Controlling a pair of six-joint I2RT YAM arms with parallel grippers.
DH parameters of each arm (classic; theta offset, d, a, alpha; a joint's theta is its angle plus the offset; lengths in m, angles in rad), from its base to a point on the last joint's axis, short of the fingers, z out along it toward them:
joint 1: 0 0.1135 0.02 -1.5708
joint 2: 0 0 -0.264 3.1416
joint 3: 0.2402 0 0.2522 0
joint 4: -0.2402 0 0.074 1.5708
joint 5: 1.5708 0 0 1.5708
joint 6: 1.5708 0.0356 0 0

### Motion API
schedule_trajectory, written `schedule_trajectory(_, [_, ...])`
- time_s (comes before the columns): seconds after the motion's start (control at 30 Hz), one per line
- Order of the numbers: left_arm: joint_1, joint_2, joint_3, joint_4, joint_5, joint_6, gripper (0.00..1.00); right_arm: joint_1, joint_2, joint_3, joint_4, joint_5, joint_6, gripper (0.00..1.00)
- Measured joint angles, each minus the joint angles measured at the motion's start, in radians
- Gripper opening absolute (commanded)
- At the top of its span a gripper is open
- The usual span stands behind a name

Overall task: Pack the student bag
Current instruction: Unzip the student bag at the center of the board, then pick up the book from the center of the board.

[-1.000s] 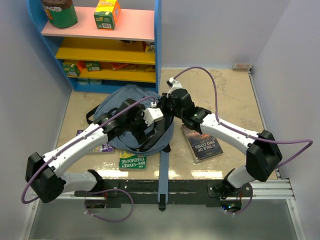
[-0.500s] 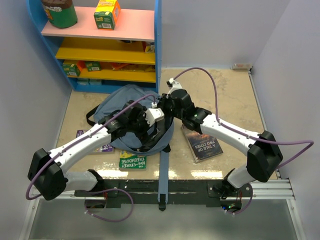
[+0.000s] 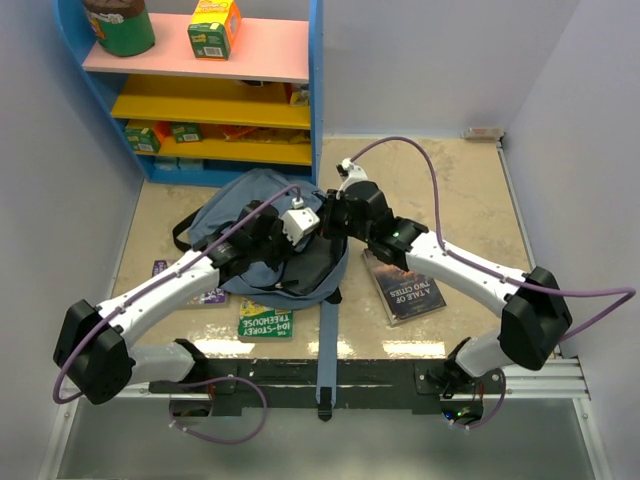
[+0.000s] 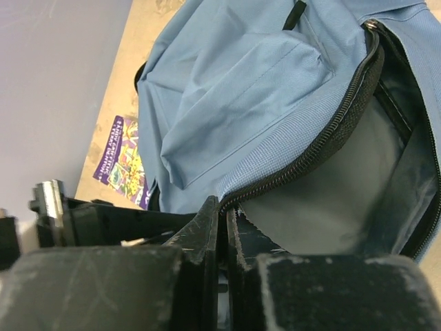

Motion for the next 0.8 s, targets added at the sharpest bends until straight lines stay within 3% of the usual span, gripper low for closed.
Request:
schedule_trajectory(0.07, [0.006, -0.013, -0.007, 0.003, -0.009, -0.002, 0.00, 0.000, 0.000, 0.001, -0.009, 0.008, -0.006, 0.47])
schedule_trajectory(0.1, [0.013, -0.020, -0.008, 0.001, -0.019, -0.002, 0.00, 0.000, -0.003, 0.004, -0.027, 0.027, -0.024, 0.62])
schedule_trajectory(0.23, [0.055, -0.052, -0.011, -0.003, -0.055, -0.003, 0.00, 0.002, -0.050, 0.023, -0.132, 0.156, -0.079, 0.98])
schedule_trajectory(0.47, [0.118, -0.078, -0.010, -0.017, -0.090, -0.011, 0.00, -0.024, -0.143, 0.027, -0.357, 0.413, -0.145, 0.99])
schedule_trajectory(0.8, [0.163, -0.095, -0.010, -0.020, -0.052, -0.001, 0.00, -0.078, 0.118, 0.014, -0.529, 0.520, -0.159, 0.99])
